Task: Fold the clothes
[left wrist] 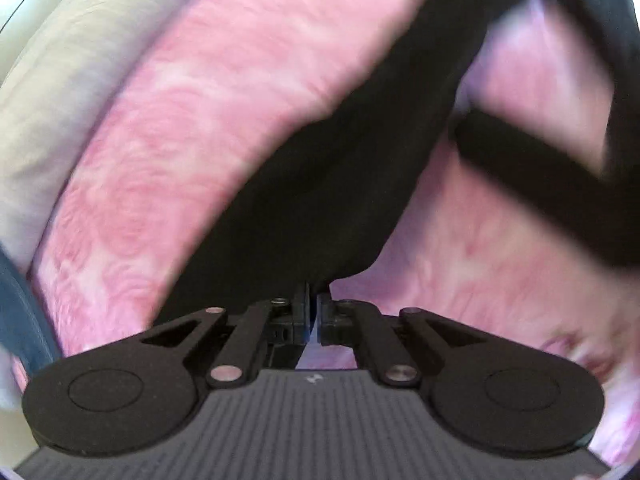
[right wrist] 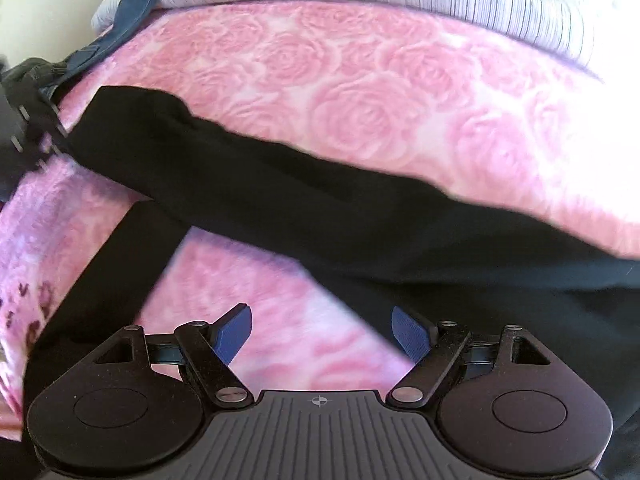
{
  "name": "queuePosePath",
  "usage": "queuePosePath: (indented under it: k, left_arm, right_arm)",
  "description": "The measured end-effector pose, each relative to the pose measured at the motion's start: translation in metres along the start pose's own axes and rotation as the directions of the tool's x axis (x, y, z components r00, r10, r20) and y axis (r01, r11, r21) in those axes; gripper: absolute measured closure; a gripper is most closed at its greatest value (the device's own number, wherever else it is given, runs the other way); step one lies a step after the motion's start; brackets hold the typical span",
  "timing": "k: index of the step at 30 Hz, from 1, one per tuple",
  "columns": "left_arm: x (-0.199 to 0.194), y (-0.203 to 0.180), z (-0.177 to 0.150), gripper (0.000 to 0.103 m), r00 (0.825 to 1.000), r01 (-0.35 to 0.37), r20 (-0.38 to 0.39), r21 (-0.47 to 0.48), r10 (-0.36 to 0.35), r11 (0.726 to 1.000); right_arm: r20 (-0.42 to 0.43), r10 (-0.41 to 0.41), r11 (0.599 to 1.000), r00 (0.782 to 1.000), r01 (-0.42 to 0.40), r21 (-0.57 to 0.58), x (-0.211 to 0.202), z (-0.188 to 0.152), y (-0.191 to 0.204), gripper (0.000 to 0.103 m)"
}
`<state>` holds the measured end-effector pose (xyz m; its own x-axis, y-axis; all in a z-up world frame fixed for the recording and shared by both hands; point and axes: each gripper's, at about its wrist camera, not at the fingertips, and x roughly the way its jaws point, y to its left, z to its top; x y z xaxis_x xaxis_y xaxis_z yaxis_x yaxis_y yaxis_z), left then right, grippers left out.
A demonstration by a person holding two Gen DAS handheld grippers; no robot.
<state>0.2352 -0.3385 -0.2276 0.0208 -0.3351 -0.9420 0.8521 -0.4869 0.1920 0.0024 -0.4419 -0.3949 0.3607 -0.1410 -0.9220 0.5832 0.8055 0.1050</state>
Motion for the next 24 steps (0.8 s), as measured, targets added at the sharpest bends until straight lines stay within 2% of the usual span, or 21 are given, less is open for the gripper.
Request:
queuePosePath:
  k: [2, 4, 5, 7, 8, 10, 11, 12, 14, 17, 19, 20, 21, 22, 24]
  left_arm:
    - [-0.033, 0.048, 0.020, 0.102, 0.998, 0.025, 0.052, -0.126, -0.019, 0.992]
    - [-0.047, 0.094, 0.045, 0.100, 0.997, 0.010, 0.080, -0.212, 0.008, 0.977]
    - [-0.045, 0.115, 0.056, 0.093, 0.997, -0.001, 0.075, -0.260, 0.021, 0.966]
    - [-0.035, 0.153, 0.071, 0.088, 0.993, -0.087, 0.042, -0.356, 0.108, 0.930]
    - [-0.027, 0.168, 0.073, 0.082, 0.984, -0.162, 0.012, -0.386, 0.180, 0.908]
    - [-0.010, 0.184, 0.070, 0.069, 0.958, -0.281, -0.063, -0.416, 0.281, 0.865]
    - [-0.005, 0.183, 0.065, 0.067, 0.950, -0.305, -0.072, -0.415, 0.304, 0.857]
    - [0.001, 0.180, 0.059, 0.066, 0.945, -0.320, -0.078, -0.413, 0.317, 0.853]
    - [0.013, 0.162, 0.041, 0.047, 0.954, -0.296, -0.076, -0.399, 0.290, 0.868]
    - [0.039, 0.123, 0.009, 0.041, 0.973, -0.232, -0.089, -0.317, 0.214, 0.920]
    - [0.061, 0.093, -0.010, 0.041, 0.962, -0.264, -0.111, -0.163, 0.249, 0.951]
    - [0.072, 0.075, -0.019, 0.041, 0.950, -0.297, -0.109, -0.040, 0.291, 0.954]
    - [0.083, 0.057, -0.028, 0.041, 0.939, -0.322, -0.099, 0.084, 0.329, 0.943]
    - [0.092, 0.042, -0.036, 0.041, 0.932, -0.333, -0.077, 0.203, 0.354, 0.921]
    - [0.107, 0.021, -0.049, 0.042, 0.920, -0.358, -0.023, 0.360, 0.392, 0.862]
  right_arm:
    - [0.020, -0.017, 1.000, 1.000, 0.018, -0.024, -0.006, 0.009, -0.011, 0.023]
    - [0.050, -0.050, 0.998, 0.998, 0.051, -0.031, -0.010, 0.020, -0.022, 0.023]
    - [0.066, -0.070, 0.997, 0.995, 0.072, -0.028, -0.011, 0.026, -0.027, 0.023]
    - [0.093, -0.101, 0.995, 0.991, 0.103, -0.010, -0.012, 0.038, -0.037, 0.023]
    - [0.101, -0.110, 0.994, 0.989, 0.111, -0.005, -0.012, 0.042, -0.039, 0.023]
    - [0.103, -0.117, 0.993, 0.988, 0.118, -0.007, -0.012, 0.044, -0.037, 0.023]
    - [0.099, -0.112, 0.993, 0.989, 0.114, -0.013, -0.012, 0.043, -0.035, 0.023]
    - [0.093, -0.101, 0.994, 0.991, 0.103, -0.023, -0.011, 0.039, -0.030, 0.023]
    - [0.071, -0.083, 0.995, 0.994, 0.086, -0.042, -0.009, 0.027, -0.021, 0.023]
    - [0.019, -0.055, 0.997, 0.998, 0.056, -0.058, 0.003, 0.004, -0.007, 0.023]
    - [-0.013, -0.083, 0.989, 0.996, 0.081, -0.126, 0.014, -0.011, 0.008, 0.023]
    - [-0.020, -0.100, 0.980, 0.995, 0.095, -0.172, 0.019, -0.016, 0.017, 0.023]
    - [-0.021, -0.111, 0.970, 0.994, 0.104, -0.218, 0.024, -0.020, 0.025, 0.023]
    - [-0.019, -0.117, 0.959, 0.993, 0.108, -0.262, 0.028, -0.023, 0.032, 0.023]
    - [-0.012, -0.140, 0.928, 0.990, 0.127, -0.350, 0.040, -0.027, 0.043, 0.023]
